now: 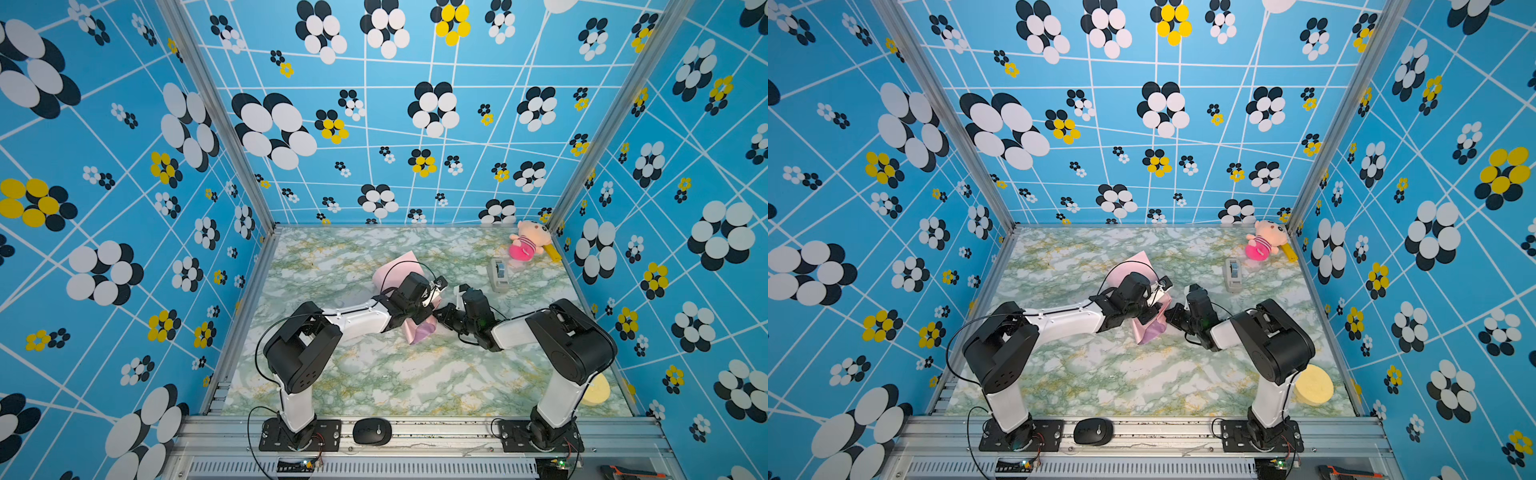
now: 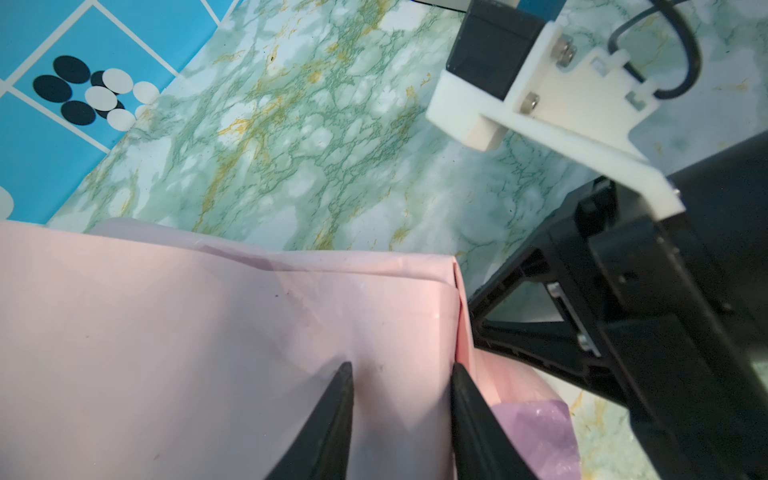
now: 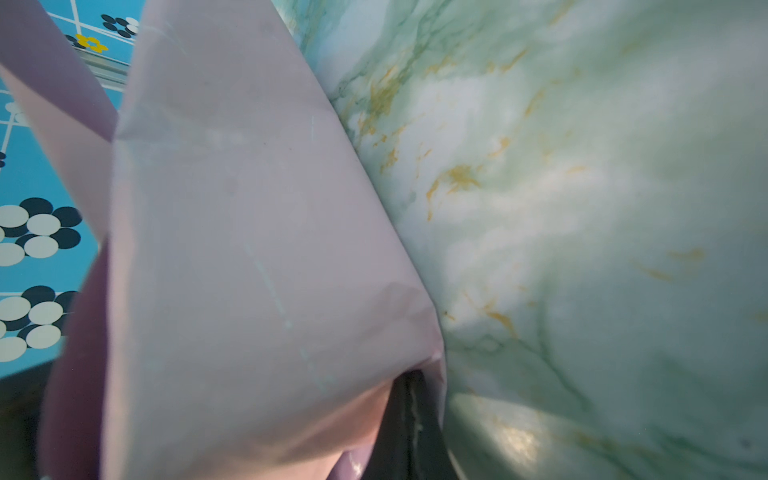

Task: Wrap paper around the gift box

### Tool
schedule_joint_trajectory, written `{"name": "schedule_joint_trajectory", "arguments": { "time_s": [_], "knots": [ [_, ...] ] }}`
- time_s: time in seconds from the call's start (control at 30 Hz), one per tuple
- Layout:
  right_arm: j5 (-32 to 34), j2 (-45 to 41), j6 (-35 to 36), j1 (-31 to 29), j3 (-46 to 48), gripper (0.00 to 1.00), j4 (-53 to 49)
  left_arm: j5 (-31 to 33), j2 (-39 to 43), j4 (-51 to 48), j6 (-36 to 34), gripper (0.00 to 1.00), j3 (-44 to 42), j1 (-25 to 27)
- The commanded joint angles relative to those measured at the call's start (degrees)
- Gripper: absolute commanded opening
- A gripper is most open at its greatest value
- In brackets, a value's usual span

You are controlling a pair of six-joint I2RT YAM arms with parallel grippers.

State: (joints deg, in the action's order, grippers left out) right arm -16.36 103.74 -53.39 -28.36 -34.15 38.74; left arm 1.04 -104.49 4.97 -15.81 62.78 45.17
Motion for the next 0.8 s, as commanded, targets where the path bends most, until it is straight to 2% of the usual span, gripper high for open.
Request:
{"name": "schedule_joint_trajectory", "arguments": {
  "time_s": [0.0,0.3,0.77],
  "knots": [
    [-0.8,1.5,-0.3,-2.0,2.5,0.0,-2.4,-3.4,-4.1,-9.0,1.8,0.38,-2.7,0.4],
    [0.4,1.0,-1.7,-3.2,7.1,0.0,-0.6,-3.2,-3.9,-8.9,1.9,0.38,-2.8,0.4],
    [1.1,1.1,-7.7,-5.2,15.5,0.0,5.8,-3.0,-3.7,-8.9,1.7,0.38,-2.8,0.3]
  ]
}}
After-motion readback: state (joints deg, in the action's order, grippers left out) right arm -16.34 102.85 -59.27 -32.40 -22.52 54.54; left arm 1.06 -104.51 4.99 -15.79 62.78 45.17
